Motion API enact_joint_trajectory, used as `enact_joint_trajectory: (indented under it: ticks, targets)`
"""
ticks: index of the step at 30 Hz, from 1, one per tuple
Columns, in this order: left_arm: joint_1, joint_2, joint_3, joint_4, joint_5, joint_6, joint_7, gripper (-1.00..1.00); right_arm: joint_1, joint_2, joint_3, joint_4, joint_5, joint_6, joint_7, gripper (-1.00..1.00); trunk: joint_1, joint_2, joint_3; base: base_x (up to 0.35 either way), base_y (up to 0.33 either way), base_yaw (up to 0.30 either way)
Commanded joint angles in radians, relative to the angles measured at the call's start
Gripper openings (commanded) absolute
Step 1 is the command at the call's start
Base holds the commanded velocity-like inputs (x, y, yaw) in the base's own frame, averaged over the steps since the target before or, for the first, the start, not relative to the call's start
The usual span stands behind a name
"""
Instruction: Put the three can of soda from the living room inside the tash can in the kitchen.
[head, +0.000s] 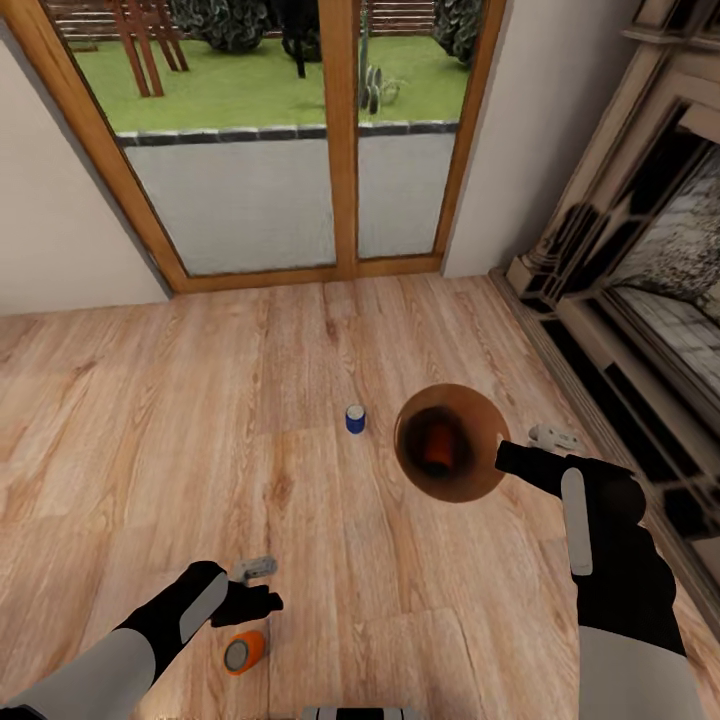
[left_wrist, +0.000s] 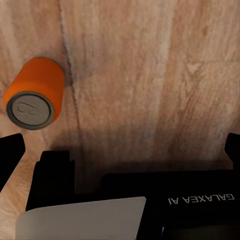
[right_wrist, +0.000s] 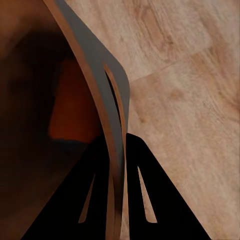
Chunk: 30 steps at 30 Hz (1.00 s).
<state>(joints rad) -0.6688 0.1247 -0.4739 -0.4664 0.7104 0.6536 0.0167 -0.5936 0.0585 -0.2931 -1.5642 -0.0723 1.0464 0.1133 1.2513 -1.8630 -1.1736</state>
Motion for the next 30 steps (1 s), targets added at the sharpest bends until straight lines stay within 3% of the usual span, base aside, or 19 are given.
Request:
enact_joint_trajectory:
  ticks: [1, 12, 30]
  targets:
    - [0.0, 0.0, 0.0, 0.0, 0.0, 0.0, 0.0, 1.0, 0.0, 0.001, 0.001, 0.0, -0.034, 0.001, 0.005, -1.0, 0.0, 0.0, -0.001, 0.0, 0.0, 0.141]
    - [0.0, 0.0, -0.001, 0.0, 0.0, 0.0, 0.0, 1.0, 0.004, 0.0, 0.0, 0.0, -0.032, 0.001, 0.005, -1.0, 0.0, 0.0, -0.015, 0.0, 0.0, 0.143]
    - [0.0, 0.0, -0.001, -0.001, 0.0, -0.01, -0.001, 1.0, 0.005, 0.0, 0.0, -0.002, -0.035, 0.001, 0.005, -1.0, 0.0, 0.0, -0.03, 0.0, 0.0, 0.04]
